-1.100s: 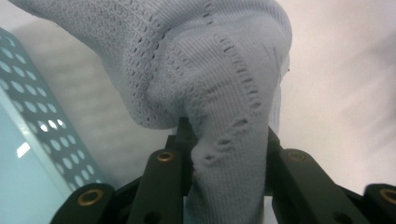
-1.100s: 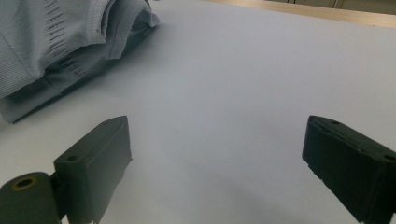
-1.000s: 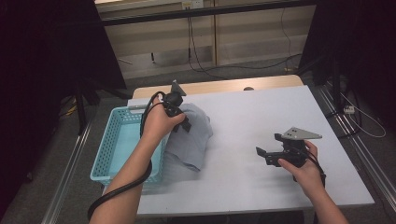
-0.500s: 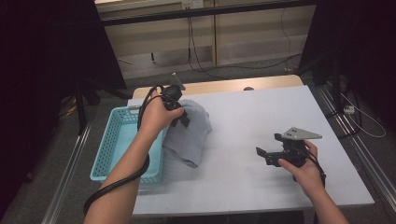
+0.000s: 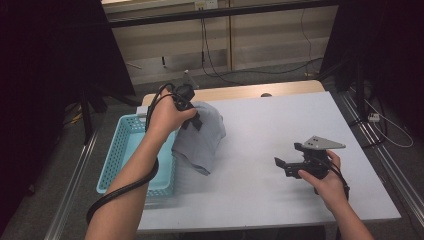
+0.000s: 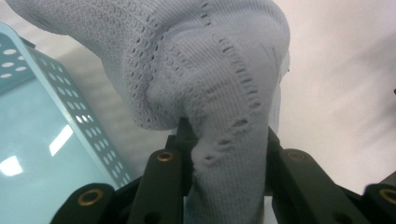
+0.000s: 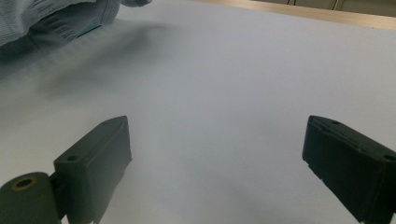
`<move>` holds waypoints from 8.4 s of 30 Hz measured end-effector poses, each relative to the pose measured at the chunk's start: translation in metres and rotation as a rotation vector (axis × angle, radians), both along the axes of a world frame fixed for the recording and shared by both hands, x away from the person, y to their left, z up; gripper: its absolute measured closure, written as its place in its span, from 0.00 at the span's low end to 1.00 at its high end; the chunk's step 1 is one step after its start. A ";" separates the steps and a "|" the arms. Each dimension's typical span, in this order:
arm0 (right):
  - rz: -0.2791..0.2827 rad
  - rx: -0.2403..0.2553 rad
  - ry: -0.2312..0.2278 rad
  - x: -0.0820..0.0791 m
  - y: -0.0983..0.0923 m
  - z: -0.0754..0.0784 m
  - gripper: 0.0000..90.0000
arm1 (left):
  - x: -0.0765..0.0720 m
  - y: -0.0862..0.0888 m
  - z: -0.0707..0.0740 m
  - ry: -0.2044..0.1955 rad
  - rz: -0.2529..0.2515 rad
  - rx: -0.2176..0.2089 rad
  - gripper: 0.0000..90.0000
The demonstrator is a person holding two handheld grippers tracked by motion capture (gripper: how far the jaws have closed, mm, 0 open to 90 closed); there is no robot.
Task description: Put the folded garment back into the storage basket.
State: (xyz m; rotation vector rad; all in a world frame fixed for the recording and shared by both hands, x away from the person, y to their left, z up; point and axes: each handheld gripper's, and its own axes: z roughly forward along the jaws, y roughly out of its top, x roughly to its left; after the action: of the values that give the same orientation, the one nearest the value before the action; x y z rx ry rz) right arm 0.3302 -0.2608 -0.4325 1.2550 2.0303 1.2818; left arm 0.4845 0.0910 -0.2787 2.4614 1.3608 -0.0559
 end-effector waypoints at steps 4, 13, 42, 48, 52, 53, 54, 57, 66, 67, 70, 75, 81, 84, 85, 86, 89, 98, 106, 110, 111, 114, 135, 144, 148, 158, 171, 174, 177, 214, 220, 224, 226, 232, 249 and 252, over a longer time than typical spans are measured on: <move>0.001 0.000 -0.001 0.000 0.000 0.000 0.08 | 0.000 0.000 0.005 -0.009 -0.001 0.003 0.80; 0.001 0.002 -0.003 0.000 0.000 0.001 0.08 | 0.002 0.001 0.014 -0.022 -0.004 0.019 0.80; 0.006 0.001 0.001 0.000 0.000 -0.001 0.08 | 0.014 0.020 0.035 -0.046 0.019 0.051 0.80; 0.009 0.000 0.001 0.001 0.001 -0.002 0.08 | 0.018 0.028 0.038 -0.038 0.033 0.069 0.80; 0.009 0.000 0.001 0.001 0.000 -0.002 0.08 | 0.020 0.035 0.040 -0.042 0.047 0.065 0.80; 0.009 0.000 0.002 0.001 0.000 -0.002 0.08 | 0.020 0.037 0.041 -0.044 0.047 0.065 0.80; 0.009 0.000 0.002 0.001 0.000 -0.002 0.08 | 0.021 0.039 0.041 -0.043 0.052 0.064 0.80; 0.007 0.001 0.002 0.001 0.000 -0.002 0.08 | 0.022 0.045 0.041 -0.037 0.064 0.060 0.80; 0.009 0.001 0.004 0.001 0.001 -0.002 0.08 | 0.025 0.065 0.042 -0.036 0.101 0.067 0.80; 0.010 0.000 0.004 0.001 0.001 -0.002 0.08 | 0.025 0.066 0.042 -0.034 0.106 0.069 0.80; 0.012 0.001 0.007 0.001 0.002 -0.003 0.08 | 0.026 0.070 0.041 -0.031 0.112 0.067 0.80; 0.015 0.000 0.007 0.001 0.002 -0.003 0.08 | 0.027 0.075 0.040 -0.027 0.122 0.059 0.80; 0.016 0.000 0.009 0.001 0.001 -0.003 0.08 | 0.028 0.081 0.041 -0.027 0.143 0.048 0.80; 0.014 0.002 0.008 0.001 0.001 -0.003 0.08 | 0.029 0.085 0.045 -0.027 0.148 0.047 0.80; 0.014 0.002 0.008 0.001 0.001 -0.003 0.08 | 0.029 0.085 0.045 -0.027 0.158 0.045 0.80; 0.015 0.002 0.008 0.001 0.001 -0.003 0.08 | 0.030 0.087 0.047 -0.026 0.157 0.046 0.80; 0.015 0.002 0.008 0.001 0.001 -0.003 0.08 | 0.031 0.090 0.051 -0.033 0.172 0.043 0.80; 0.014 0.002 0.008 0.001 0.001 -0.003 0.08 | 0.031 0.099 0.058 -0.039 0.180 0.085 0.80; 0.015 0.002 0.008 0.001 0.001 -0.003 0.08 | 0.031 0.115 0.052 -0.036 0.209 0.094 0.80; 0.018 -0.001 0.010 0.001 0.001 -0.003 0.08 | 0.032 0.121 0.048 -0.041 0.227 0.098 0.80; 0.019 -0.002 0.010 0.002 0.002 -0.004 0.08 | 0.033 0.123 0.046 -0.042 0.231 0.096 0.80; 0.022 0.000 0.012 0.001 0.002 -0.004 0.08 | 0.034 0.126 0.043 -0.039 0.235 0.095 0.80; 0.030 -0.006 0.016 0.001 0.003 -0.004 0.08 | 0.024 0.135 0.012 0.014 0.236 0.096 0.80; 0.033 -0.012 0.019 0.001 0.005 -0.005 0.08 | 0.012 0.138 0.004 0.025 0.223 0.075 0.80; 0.033 -0.012 0.023 0.001 0.005 -0.005 0.08 | 0.008 0.139 0.000 0.028 0.225 0.060 0.80; 0.035 -0.013 0.022 0.001 0.006 -0.005 0.08 | 0.001 0.142 -0.007 0.034 0.218 0.047 0.80; 0.036 -0.016 0.022 0.000 0.007 -0.005 0.08 | -0.006 0.147 -0.013 0.042 0.217 0.040 0.80; 0.037 -0.015 0.021 0.000 0.007 -0.005 0.08 | -0.007 0.149 -0.015 0.049 0.214 0.041 0.80; 0.037 -0.016 0.022 0.000 0.008 -0.005 0.08 | -0.009 0.150 -0.016 0.046 0.213 0.040 0.80; 0.039 -0.017 0.019 0.000 0.009 -0.005 0.08 | -0.017 0.160 -0.028 0.081 0.211 0.048 0.81; 0.040 -0.019 0.020 0.000 0.010 -0.005 0.08 | -0.021 0.164 -0.034 0.085 0.222 0.051 0.81; 0.040 -0.019 0.020 0.000 0.010 -0.005 0.08 | -0.023 0.164 -0.037 0.097 0.205 0.048 0.81; 0.040 -0.018 0.019 0.000 0.010 -0.005 0.08 | -0.025 0.163 -0.038 0.092 0.214 0.037 0.81; 0.040 -0.017 0.020 0.000 0.010 -0.006 0.08 | -0.031 0.163 -0.039 0.092 0.205 0.020 0.80; 0.045 -0.018 0.024 0.000 0.012 -0.006 0.08 | -0.032 0.167 -0.053 0.105 0.220 -0.010 0.78; 0.047 -0.017 0.023 0.000 0.012 -0.006 0.08 | -0.032 0.171 -0.054 0.100 0.225 -0.018 0.76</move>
State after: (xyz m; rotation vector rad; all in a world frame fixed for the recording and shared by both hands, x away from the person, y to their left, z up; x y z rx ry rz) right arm 0.3300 -0.2490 -0.4385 1.2270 2.0941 1.2738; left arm 0.4522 0.2622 -0.3323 2.3027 1.6629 -0.1385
